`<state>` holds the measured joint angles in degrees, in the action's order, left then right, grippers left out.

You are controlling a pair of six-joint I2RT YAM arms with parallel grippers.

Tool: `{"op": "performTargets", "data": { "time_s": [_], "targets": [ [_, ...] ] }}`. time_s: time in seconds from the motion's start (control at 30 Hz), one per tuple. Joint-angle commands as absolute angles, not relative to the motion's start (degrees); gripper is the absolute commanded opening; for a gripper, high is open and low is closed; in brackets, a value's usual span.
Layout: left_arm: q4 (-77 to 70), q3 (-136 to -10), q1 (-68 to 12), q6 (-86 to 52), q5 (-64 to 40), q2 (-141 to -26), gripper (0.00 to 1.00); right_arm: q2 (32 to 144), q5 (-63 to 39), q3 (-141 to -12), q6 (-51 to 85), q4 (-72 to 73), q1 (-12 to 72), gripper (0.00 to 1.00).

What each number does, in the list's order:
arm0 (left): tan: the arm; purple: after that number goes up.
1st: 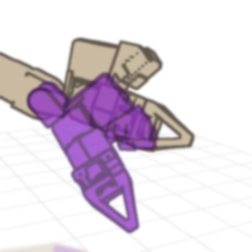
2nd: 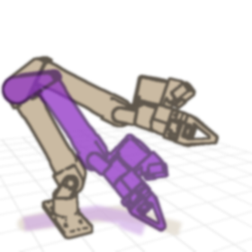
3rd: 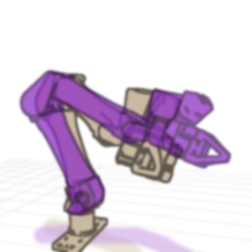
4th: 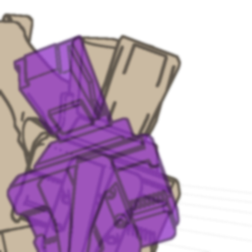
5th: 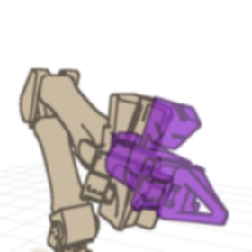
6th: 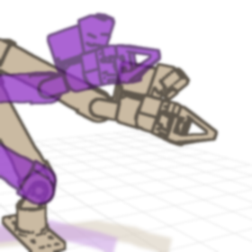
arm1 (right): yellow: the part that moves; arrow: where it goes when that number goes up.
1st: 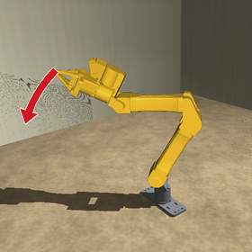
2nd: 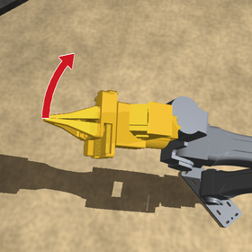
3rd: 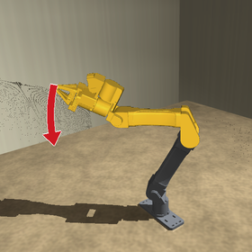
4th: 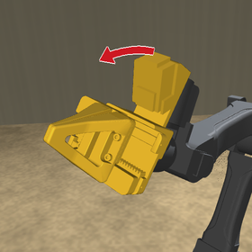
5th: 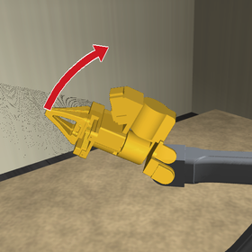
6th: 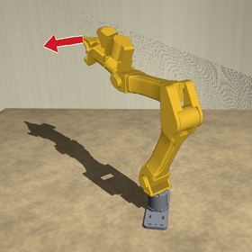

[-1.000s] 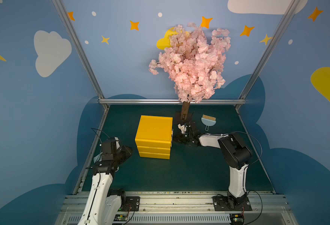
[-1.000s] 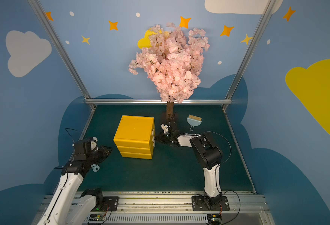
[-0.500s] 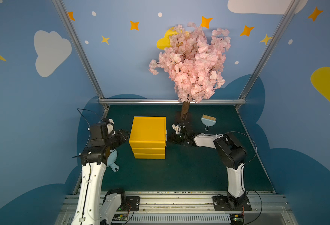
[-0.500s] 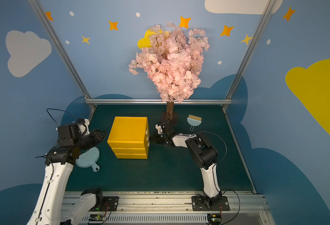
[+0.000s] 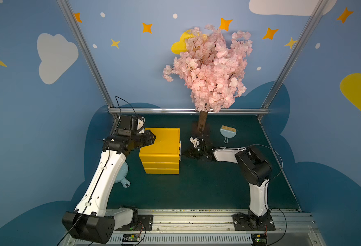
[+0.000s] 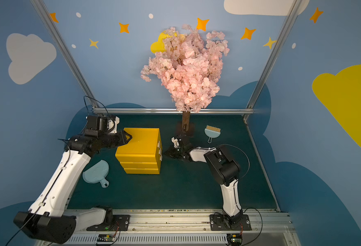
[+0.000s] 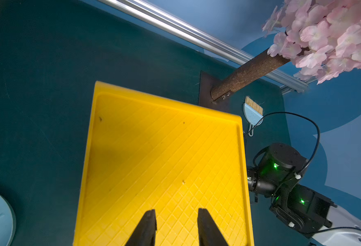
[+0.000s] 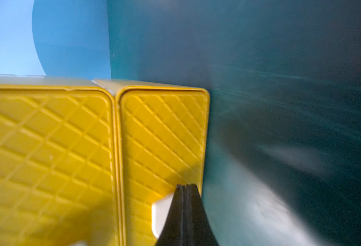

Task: Take the seed bags out of the drawer
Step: Adjust the storage box at the center of the board, then open the drawer in the storage box.

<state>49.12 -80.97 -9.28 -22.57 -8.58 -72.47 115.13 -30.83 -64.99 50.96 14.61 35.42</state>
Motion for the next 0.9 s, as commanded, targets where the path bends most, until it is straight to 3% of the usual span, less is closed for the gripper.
{"op": "performTargets", "data": {
  "time_s": [0.0, 0.17, 0.33, 0.57, 0.87],
  "targets": [
    [54.6, -85.1, -11.3, -18.2, -2.3, -74.8, 0.42, 107.9, -30.6, -62.1, 48.0, 12.7, 32.3, 0.13],
    [60.1, -90.5, -15.0, -14.6, 4.4, -79.6, 0.49, 99.3, -31.2, -56.7, 46.5, 11.4, 30.2, 0.47],
    [64.4, -94.6, -18.7, -12.4, 9.9, -84.1, 0.55, 91.2, -32.7, -54.4, 46.8, 11.2, 29.9, 0.65],
    [65.1, -95.4, -20.1, -12.4, 10.3, -86.0, 0.58, 88.6, -38.6, -53.8, 53.6, 18.8, 30.6, 0.71],
    [64.3, -93.9, -20.1, -12.9, 9.1, -87.2, 0.60, 96.0, -41.3, -55.9, 63.2, 32.9, 34.6, 0.75]
  ]
}}
